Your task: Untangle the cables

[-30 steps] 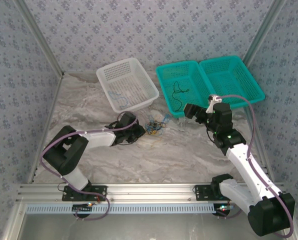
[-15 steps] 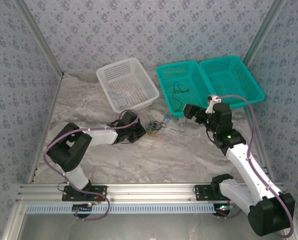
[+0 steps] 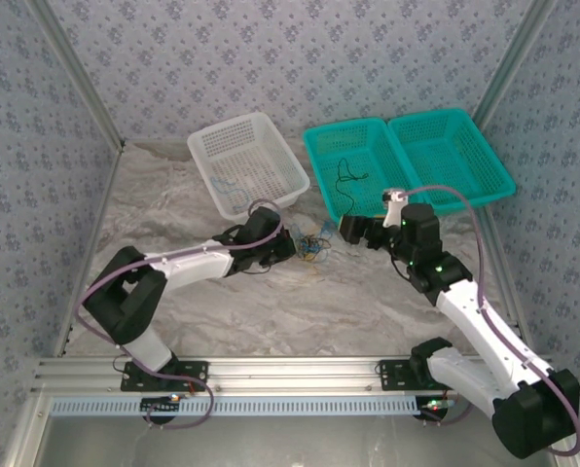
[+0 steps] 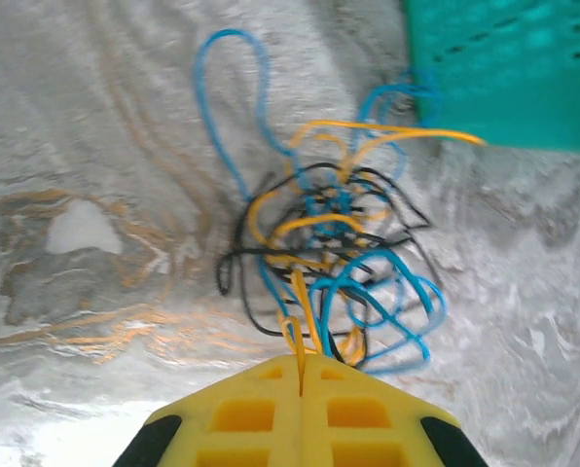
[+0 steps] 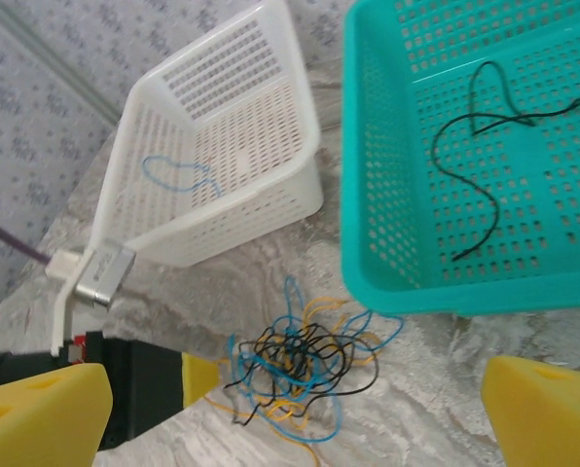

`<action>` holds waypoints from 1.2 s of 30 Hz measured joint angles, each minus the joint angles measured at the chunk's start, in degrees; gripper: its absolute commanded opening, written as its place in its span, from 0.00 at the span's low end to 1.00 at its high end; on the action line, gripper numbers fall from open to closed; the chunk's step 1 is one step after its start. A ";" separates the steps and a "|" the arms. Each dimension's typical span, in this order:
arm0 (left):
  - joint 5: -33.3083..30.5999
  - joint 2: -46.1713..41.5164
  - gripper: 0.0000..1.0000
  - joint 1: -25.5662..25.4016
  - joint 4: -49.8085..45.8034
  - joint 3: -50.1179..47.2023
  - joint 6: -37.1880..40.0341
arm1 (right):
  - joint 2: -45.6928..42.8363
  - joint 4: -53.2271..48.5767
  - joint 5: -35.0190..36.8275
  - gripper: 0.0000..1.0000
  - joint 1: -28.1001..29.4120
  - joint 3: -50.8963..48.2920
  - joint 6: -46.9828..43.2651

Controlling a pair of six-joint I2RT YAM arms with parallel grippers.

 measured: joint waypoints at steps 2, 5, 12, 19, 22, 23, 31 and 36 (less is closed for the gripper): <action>-0.17 -2.05 0.00 -1.01 -0.04 0.48 3.06 | 0.48 0.13 -0.31 1.00 1.77 0.00 -1.64; 0.52 -3.87 0.00 -1.64 -0.35 1.81 7.54 | 1.81 0.76 -0.87 0.99 4.31 0.00 -4.26; 5.14 -6.75 0.00 -1.53 -2.32 3.87 17.99 | 4.74 3.78 -2.86 0.99 10.40 0.00 -11.08; 12.26 -11.30 0.00 0.15 -5.44 6.54 24.55 | 8.46 13.81 -2.84 0.99 14.95 -1.38 -17.05; 14.60 -12.61 0.00 1.79 -5.38 6.51 24.74 | 8.90 20.24 -2.08 0.97 16.17 -3.15 -19.34; 15.37 -12.90 0.00 2.36 -5.16 6.40 24.68 | 9.27 22.27 -1.88 0.95 16.41 -3.54 -19.98; 20.33 -15.47 0.00 5.29 -1.07 3.58 22.18 | 14.21 32.26 -0.59 0.84 18.23 -6.88 -25.46; 22.56 -17.38 0.00 5.38 0.61 3.39 21.24 | 16.70 34.75 0.98 0.75 19.69 -8.50 -29.40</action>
